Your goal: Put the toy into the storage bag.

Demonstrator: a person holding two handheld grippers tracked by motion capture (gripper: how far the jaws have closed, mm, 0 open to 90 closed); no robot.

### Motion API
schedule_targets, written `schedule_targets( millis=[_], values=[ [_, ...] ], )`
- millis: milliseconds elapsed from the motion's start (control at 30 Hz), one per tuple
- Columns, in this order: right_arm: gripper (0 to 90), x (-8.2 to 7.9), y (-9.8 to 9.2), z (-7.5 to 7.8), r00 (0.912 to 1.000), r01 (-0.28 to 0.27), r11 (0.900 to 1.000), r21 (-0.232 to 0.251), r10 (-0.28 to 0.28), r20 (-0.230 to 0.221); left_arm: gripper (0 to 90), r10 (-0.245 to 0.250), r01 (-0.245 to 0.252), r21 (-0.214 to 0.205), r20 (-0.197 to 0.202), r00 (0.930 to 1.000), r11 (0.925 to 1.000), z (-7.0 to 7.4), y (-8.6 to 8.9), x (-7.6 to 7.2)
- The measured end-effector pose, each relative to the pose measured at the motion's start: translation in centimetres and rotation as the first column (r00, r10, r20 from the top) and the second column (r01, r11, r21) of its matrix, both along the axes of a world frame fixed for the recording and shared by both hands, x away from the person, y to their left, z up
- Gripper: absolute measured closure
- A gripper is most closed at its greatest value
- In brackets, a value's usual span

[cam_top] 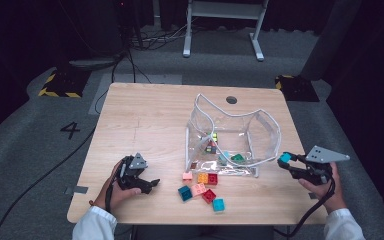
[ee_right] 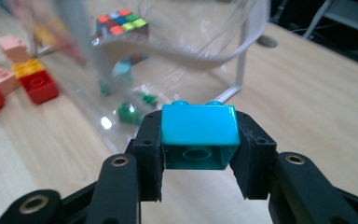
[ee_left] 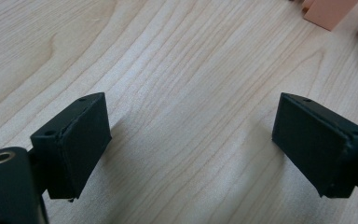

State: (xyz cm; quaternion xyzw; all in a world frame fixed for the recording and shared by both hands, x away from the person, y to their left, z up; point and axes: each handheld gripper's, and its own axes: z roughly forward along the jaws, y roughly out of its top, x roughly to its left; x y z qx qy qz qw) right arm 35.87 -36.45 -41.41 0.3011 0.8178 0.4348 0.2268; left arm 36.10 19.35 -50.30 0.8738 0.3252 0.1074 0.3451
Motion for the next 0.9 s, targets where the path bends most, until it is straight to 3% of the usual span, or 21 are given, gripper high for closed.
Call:
schedule_targets(
  millis=[33,133,200,400,433,600,667,900],
  values=[
    [58.7,0.7,-0.1,1.2,0.9996,0.014,0.9999,0.001,-0.014,0.023,11.4,-0.002,0.002,0.002,0.002,1.0000,1.0000,0.0,0.0,0.0],
    [58.7,1.2,-0.2,2.0,0.9995,0.022,0.9993,0.030,-0.022,0.023,11.4,-0.001,0.001,0.001,0.001,1.0000,1.0000,0.0,0.0,0.0],
    [58.7,1.9,-0.2,3.4,0.9972,0.052,0.9974,0.050,-0.054,0.051,11.4,-0.002,0.002,0.002,0.002,1.0000,1.0000,0.0,0.0,0.0],
    [58.7,2.9,0.0,5.8,0.9949,0.041,0.9963,0.075,-0.048,0.089,11.4,0.000,0.000,0.000,0.000,1.0000,1.0000,0.0,0.0,0.0],
    [58.7,3.4,0.3,6.7,0.9945,0.032,0.9968,0.074,-0.039,0.097,11.4,0.000,0.000,0.002,0.001,1.0000,1.0000,0.0,0.0,0.0],
    [58.7,4.4,1.5,7.9,0.9940,0.002,0.9959,0.090,-0.012,0.108,11.4,-0.001,0.001,0.002,0.002,1.0000,1.0000,0.0,0.0,0.0],
    [58.7,5.0,2.9,8.6,0.9932,-0.038,0.9958,0.083,0.029,0.113,11.4,-0.002,0.002,0.003,0.002,1.0000,1.0000,0.0,0.0,0.0],
    [58.7,6.1,5.4,9.2,0.9903,-0.096,0.9927,0.073,0.088,0.107,11.4,0.000,0.000,0.003,0.001,1.0000,1.0000,0.0,0.0,0.0]
  ],
)
